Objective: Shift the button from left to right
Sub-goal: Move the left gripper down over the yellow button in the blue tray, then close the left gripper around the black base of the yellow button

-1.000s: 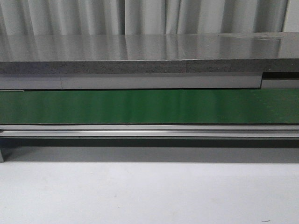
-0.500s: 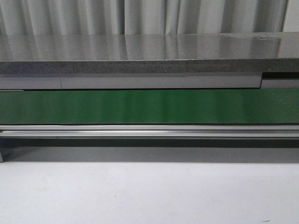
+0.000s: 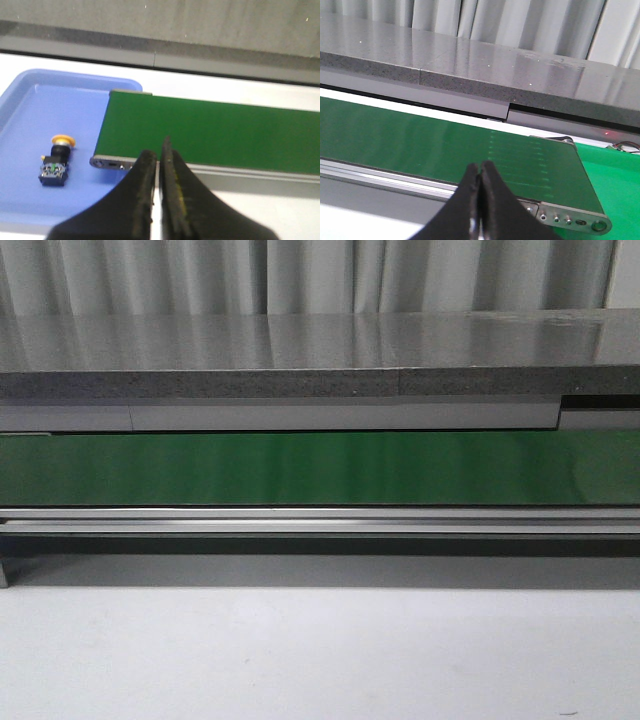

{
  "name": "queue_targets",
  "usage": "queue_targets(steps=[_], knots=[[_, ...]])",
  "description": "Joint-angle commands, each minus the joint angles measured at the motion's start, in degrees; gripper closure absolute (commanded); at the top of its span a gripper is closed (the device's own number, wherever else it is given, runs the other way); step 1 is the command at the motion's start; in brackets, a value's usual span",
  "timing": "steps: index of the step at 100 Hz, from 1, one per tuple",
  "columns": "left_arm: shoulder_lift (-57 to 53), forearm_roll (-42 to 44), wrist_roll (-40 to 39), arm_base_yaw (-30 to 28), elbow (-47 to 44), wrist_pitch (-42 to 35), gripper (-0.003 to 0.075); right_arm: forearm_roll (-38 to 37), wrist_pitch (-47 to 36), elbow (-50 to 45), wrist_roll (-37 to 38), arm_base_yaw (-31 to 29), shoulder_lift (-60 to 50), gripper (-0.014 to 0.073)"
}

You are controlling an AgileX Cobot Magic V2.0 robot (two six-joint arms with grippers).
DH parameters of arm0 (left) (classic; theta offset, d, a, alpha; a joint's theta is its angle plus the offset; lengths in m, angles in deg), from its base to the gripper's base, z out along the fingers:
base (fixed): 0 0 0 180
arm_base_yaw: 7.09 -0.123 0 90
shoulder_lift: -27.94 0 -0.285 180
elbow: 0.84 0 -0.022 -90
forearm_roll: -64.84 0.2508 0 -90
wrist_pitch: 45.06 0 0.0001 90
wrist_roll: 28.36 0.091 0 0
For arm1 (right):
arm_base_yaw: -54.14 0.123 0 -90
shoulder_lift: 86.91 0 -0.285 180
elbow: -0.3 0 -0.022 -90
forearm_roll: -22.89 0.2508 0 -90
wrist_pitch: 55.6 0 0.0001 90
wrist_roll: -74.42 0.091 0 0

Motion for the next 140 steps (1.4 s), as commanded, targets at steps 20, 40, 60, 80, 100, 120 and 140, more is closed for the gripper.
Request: queue_targets(steps=[20, 40, 60, 80, 100, 120, 140], knots=[[8.6, -4.2, -0.6, 0.4, 4.4, 1.6, 0.0715, -0.6, -4.2, -0.1, 0.2, 0.0, -0.8, 0.0662], [10.0, -4.3, -0.6, 0.4, 4.4, 1.6, 0.0715, -0.6, -4.2, -0.1, 0.2, 0.0, -0.8, 0.0662], [10.1, -2.8, 6.8, 0.4, 4.4, 1.9, 0.0633, -0.6, -4.2, -0.1, 0.2, 0.0, -0.8, 0.0662], [10.1, -2.8, 7.4, 0.4, 4.4, 2.7, 0.0233, -0.6, -4.2, -0.1, 0.2, 0.0, -0.8, 0.0662], [10.1, -3.0, 7.4, 0.4, 4.5, 1.8, 0.0051, -0.6, -4.2, -0.1, 0.2, 0.0, -0.8, 0.0662], [11.6, -2.5, 7.3, 0.3, 6.6, 4.4, 0.0057, -0.6, -4.2, -0.1, 0.2, 0.0, -0.8, 0.0662], [18.5, 3.9, 3.8, -2.9, 11.9, 6.8, 0.0057, -0.6, -4.2, -0.1, 0.2, 0.0, -0.8, 0.0662]])
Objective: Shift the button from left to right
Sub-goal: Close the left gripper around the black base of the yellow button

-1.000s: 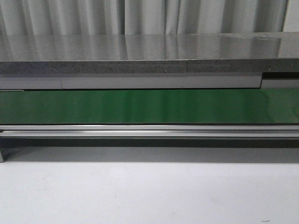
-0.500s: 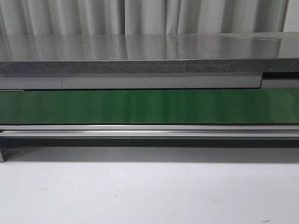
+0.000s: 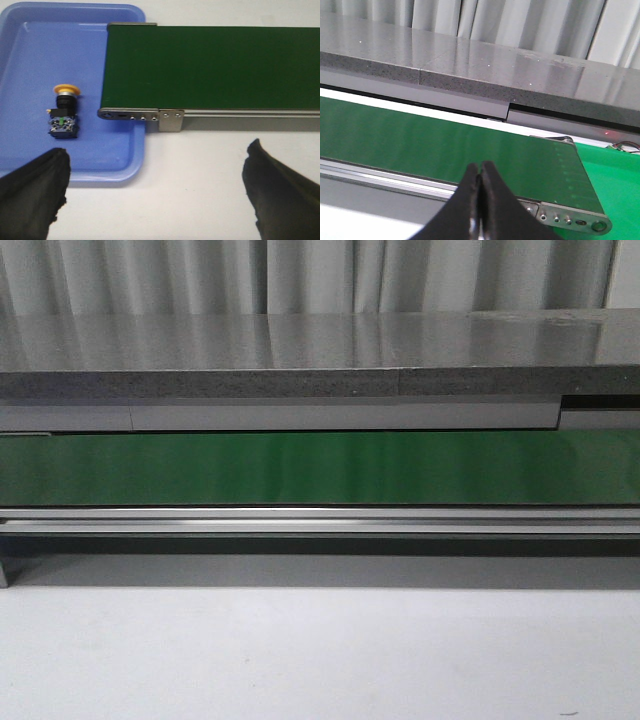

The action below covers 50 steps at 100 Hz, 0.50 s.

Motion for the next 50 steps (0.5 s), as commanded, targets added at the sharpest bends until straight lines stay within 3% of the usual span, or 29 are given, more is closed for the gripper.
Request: queue_targets(steps=[1, 50], knots=[[3.8, 2.7, -1.5, -2.0, 4.0, -2.9, 0.0057, -0.6, -4.2, -0.1, 0.2, 0.0, -0.8, 0.0662], [32.4, 3.7, -1.0, -17.6, 13.3, -8.5, 0.0057, -0.6, -4.2, -0.1, 0.2, 0.0, -0.8, 0.0662]])
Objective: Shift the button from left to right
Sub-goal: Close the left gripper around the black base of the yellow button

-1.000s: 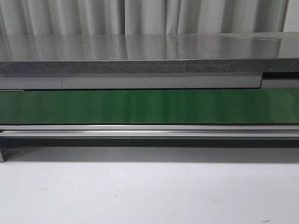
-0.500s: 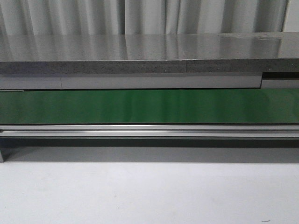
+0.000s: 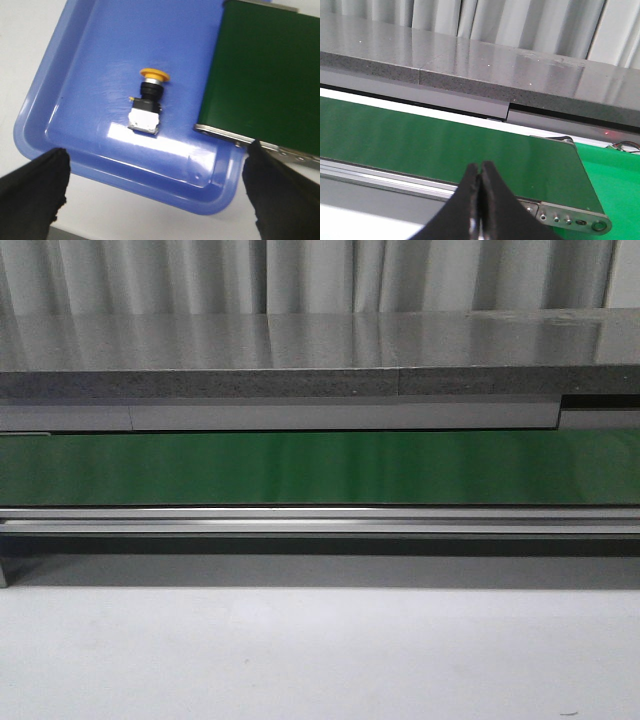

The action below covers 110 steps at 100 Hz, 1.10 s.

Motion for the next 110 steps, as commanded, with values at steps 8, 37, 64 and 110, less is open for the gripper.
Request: queue_targets(steps=[8, 37, 64, 110], knots=[[8.7, 0.2, -0.3, -3.3, 5.2, -4.5, 0.0057, -0.6, -4.2, -0.1, 0.2, 0.0, -0.8, 0.0662], [22.0, 0.4, 0.4, -4.0, 9.8, -5.3, 0.0057, -0.6, -4.2, -0.1, 0.2, 0.0, -0.8, 0.0662], [28.0, 0.5, 1.1, -4.0, 10.0, -9.1, 0.0057, -0.6, -4.2, -0.1, 0.2, 0.0, -0.8, 0.0662], [33.2, 0.8, 1.1, -4.0, 10.0, -12.5, 0.0057, -0.6, -4.2, -0.1, 0.2, 0.0, -0.8, 0.0662]])
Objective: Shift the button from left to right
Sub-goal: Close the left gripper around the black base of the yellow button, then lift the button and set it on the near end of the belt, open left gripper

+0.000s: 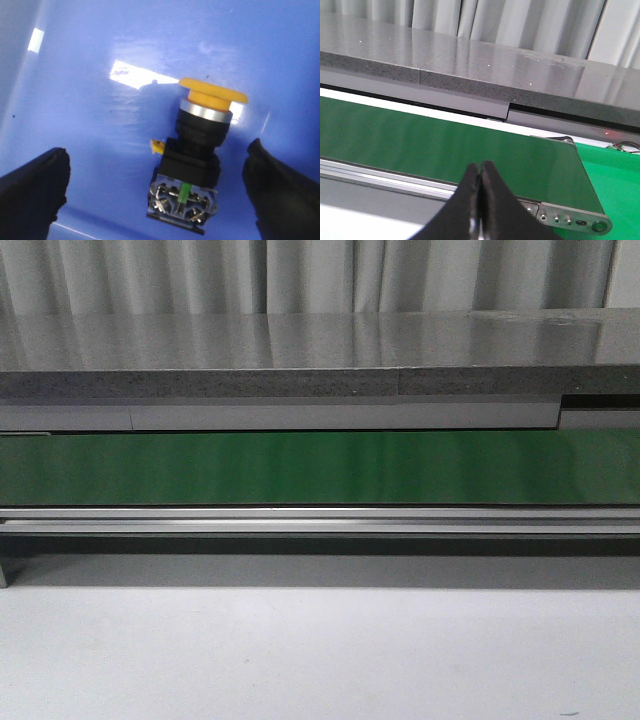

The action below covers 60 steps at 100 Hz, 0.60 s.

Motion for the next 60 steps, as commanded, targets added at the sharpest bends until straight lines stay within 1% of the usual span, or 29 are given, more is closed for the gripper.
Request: queue_targets(steps=[1, 26, 33, 36, 43, 60], knots=[[-1.2, 0.1, -0.2, -0.1, 1.6, -2.1, 0.0057, -0.6, -4.2, -0.1, 0.2, 0.0, -0.8, 0.0662], [1.2, 0.1, -0.2, -0.1, 1.6, -2.2, 0.0060, -0.6, -4.2, -0.1, 0.2, 0.0, -0.8, 0.0662], [1.2, 0.1, -0.2, -0.1, 1.6, -2.2, 0.0092, -0.6, -4.2, -0.1, 0.2, 0.0, -0.8, 0.0662], [1.2, 0.1, -0.2, -0.1, 1.6, -2.2, 0.0116, -0.6, -4.2, -0.1, 0.2, 0.0, -0.8, 0.0662], [1.2, 0.0, -0.2, -0.1, 1.6, -2.3, 0.0210, -0.6, -4.2, -0.1, 0.2, 0.0, -0.8, 0.0662], [0.9, -0.1, -0.2, -0.1, 1.6, -2.3, 0.0532, -0.6, -4.2, -0.1, 0.2, 0.0, -0.8, 0.0662]])
